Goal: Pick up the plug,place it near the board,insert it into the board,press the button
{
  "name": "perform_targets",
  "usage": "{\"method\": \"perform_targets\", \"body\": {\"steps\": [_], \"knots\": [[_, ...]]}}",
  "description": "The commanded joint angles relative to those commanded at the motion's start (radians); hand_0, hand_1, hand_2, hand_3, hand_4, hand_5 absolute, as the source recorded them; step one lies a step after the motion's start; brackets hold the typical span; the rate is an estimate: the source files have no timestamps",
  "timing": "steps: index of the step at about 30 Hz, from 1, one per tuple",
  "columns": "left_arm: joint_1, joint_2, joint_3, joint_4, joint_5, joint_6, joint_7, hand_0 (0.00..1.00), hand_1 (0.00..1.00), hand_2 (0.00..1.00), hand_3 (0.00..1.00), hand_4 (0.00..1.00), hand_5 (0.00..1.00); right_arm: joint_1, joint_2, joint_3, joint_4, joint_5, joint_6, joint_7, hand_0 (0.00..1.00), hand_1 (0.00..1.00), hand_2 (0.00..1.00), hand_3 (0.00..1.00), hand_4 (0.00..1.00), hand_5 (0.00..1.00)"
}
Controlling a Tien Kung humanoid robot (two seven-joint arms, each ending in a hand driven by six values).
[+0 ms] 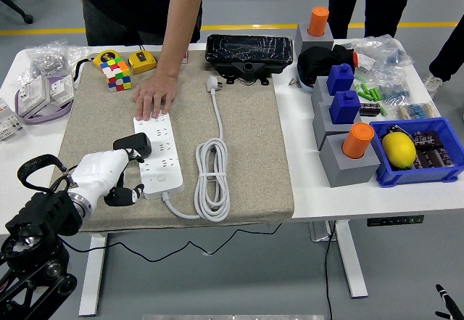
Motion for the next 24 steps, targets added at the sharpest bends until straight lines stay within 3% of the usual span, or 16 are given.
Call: {"method": "perform_targets", "body": {"steps": [2, 3, 15, 20, 21, 24], "knots": [[0.001, 0.000, 0.005, 0.000, 0.003, -0.005, 0.001, 0.182, 0.067, 0.162, 0.766, 0.599, 0.002, -0.001, 0.000, 0.000, 0.000, 0.000, 0.000, 0.000, 0.815, 0.760, 0.744, 0.783, 0.998, 0.998], [0.001, 0.001, 0.006, 0.000, 0.003, -0.008, 0.001, 0.177, 0.061, 0.154, 0.789, 0.646, 0.002, -0.001, -0.001, 0.000, 0.000, 0.000, 0.000, 0.000, 0.816, 0.760, 0.744, 0.783, 0.998, 0.998], [-0.019, -0.001, 0.052, 0.000, -0.035, -0.004, -0.023, 0.174, 0.064, 0.154, 0.860, 0.653, 0.002, 0.001, -0.001, -0.003, 0.000, 0.003, 0.000, 0.001, 0.814, 0.760, 0.744, 0.783, 0.998, 0.998], [-0.024, -0.001, 0.061, 0.000, -0.042, -0.009, -0.029, 0.174, 0.064, 0.154, 0.860, 0.653, 0.002, 0.001, -0.001, -0.003, 0.000, 0.003, 0.000, 0.000, 0.814, 0.760, 0.744, 0.783, 0.998, 0.998], [-0.023, -0.002, 0.063, 0.000, -0.044, -0.012, -0.030, 0.175, 0.062, 0.154, 0.792, 0.640, 0.002, 0.000, -0.001, -0.001, 0.000, 0.002, 0.000, 0.000, 0.815, 0.760, 0.744, 0.783, 0.998, 0.998], [-0.024, -0.001, 0.068, 0.000, -0.056, -0.031, -0.029, 0.175, 0.062, 0.154, 0.792, 0.640, 0.002, -0.001, -0.001, 0.000, 0.000, 0.000, 0.000, -0.001, 0.815, 0.760, 0.744, 0.783, 0.998, 0.998]]}}
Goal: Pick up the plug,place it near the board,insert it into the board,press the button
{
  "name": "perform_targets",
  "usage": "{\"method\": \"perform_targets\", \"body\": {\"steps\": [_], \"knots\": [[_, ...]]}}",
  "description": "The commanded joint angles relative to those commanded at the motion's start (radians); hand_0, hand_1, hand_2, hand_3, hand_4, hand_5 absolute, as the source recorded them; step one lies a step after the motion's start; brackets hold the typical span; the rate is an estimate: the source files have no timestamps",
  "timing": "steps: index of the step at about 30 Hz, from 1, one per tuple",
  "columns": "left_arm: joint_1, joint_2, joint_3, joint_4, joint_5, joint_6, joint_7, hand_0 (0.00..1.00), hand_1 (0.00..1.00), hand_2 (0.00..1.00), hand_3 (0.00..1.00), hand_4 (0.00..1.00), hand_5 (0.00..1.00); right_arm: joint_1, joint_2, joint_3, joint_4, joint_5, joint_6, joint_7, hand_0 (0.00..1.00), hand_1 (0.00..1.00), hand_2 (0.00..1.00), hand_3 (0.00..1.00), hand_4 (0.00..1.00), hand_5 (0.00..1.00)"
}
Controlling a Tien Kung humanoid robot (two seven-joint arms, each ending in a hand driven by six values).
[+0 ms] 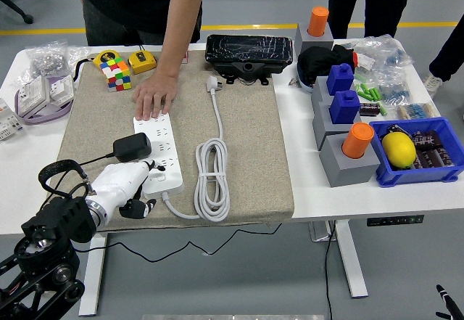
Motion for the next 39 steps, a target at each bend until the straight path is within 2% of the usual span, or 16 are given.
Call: {"method": "perform_targets", "body": {"steps": [5, 14, 39], "knots": [[-0.001, 0.000, 0.003, 0.000, -0.005, -0.014, -0.003, 0.175, 0.061, 0.154, 0.771, 0.649, 0.002, 0.001, 0.000, -0.003, 0.000, 0.004, 0.000, 0.001, 0.816, 0.760, 0.744, 0.783, 0.998, 0.998], [-0.003, 0.002, -0.006, 0.000, 0.010, 0.008, -0.016, 0.175, 0.060, 0.153, 0.775, 0.651, 0.002, -0.003, 0.002, -0.002, 0.000, 0.002, 0.000, 0.001, 0.816, 0.760, 0.744, 0.783, 0.998, 0.998], [-0.021, -0.007, -0.004, 0.000, 0.001, 0.018, -0.047, 0.177, 0.057, 0.152, 0.751, 0.663, 0.002, 0.002, 0.000, 0.001, 0.000, 0.004, 0.000, 0.001, 0.815, 0.760, 0.744, 0.784, 0.998, 0.998]]}}
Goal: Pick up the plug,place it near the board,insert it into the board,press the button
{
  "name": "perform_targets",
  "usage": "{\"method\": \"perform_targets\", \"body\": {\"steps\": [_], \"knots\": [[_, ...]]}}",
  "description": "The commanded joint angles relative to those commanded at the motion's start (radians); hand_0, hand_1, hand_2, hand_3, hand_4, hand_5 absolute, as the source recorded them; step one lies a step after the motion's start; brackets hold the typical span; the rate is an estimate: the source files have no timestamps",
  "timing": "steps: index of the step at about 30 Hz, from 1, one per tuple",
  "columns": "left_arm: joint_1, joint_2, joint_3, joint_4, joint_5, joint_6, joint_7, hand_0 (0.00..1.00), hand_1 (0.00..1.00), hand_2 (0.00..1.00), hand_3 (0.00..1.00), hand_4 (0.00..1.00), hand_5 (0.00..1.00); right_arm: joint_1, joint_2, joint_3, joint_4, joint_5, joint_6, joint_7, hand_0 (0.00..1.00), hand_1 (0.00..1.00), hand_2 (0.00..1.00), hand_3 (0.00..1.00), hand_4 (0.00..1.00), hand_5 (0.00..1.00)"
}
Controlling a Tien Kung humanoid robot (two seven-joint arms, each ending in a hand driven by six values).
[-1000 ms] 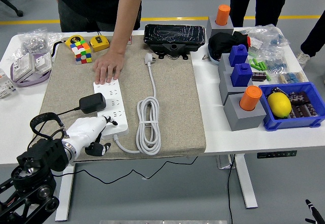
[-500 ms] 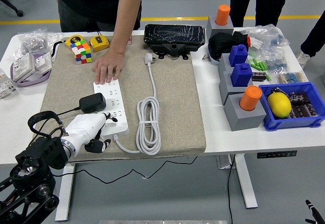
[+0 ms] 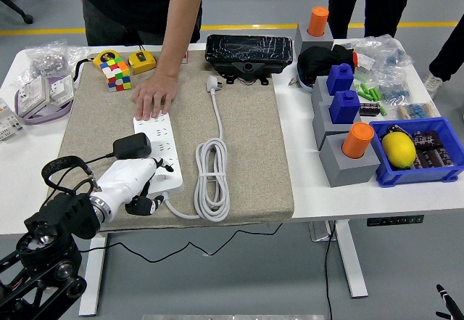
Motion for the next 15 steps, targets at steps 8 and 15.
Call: {"method": "perform_targets", "body": {"steps": [8, 15], "knots": [[-0.002, -0.006, -0.014, 0.000, -0.003, -0.002, -0.011, 0.177, 0.055, 0.152, 0.747, 0.660, 0.002, 0.000, 0.001, 0.002, 0.000, -0.001, 0.000, 0.000, 0.815, 0.759, 0.744, 0.784, 0.998, 0.998], [0.000, -0.009, -0.022, 0.000, 0.000, -0.003, -0.013, 0.178, 0.056, 0.152, 0.741, 0.659, 0.002, 0.001, 0.002, 0.000, 0.000, 0.000, -0.001, 0.000, 0.816, 0.760, 0.744, 0.784, 0.998, 0.998]]}}
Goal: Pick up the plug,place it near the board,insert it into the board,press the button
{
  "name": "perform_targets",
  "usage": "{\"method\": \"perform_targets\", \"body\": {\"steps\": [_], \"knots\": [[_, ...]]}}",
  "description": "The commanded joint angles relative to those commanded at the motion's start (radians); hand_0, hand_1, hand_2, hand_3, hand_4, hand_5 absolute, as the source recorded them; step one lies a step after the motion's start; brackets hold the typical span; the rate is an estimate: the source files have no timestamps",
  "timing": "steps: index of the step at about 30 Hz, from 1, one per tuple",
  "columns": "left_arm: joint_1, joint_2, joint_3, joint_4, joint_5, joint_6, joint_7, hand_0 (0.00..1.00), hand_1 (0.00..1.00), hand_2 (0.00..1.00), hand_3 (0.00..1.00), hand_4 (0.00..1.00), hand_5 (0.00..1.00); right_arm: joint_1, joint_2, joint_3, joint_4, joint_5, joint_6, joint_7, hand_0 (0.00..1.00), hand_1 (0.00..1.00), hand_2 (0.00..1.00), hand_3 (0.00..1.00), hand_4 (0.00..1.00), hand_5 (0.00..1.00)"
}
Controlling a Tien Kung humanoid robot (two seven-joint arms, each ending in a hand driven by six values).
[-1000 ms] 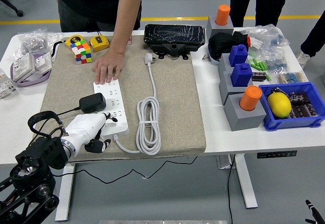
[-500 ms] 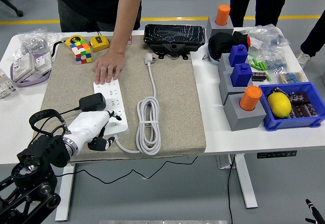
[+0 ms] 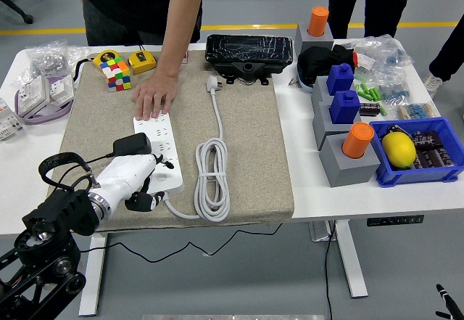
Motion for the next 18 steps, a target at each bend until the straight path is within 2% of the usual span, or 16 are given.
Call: {"method": "perform_targets", "body": {"steps": [16, 18], "knots": [[0.011, -0.006, -0.007, 0.004, -0.011, 0.029, -0.024, 0.179, 0.058, 0.152, 0.747, 0.647, 0.002, -0.005, 0.002, 0.001, 0.000, -0.001, 0.000, -0.002, 0.816, 0.760, 0.744, 0.783, 0.998, 0.998], [0.013, -0.006, -0.007, 0.005, -0.004, 0.058, -0.042, 0.179, 0.058, 0.152, 0.747, 0.647, 0.002, -0.005, 0.002, -0.001, 0.000, 0.001, 0.000, -0.001, 0.816, 0.760, 0.744, 0.783, 0.998, 0.998]]}}
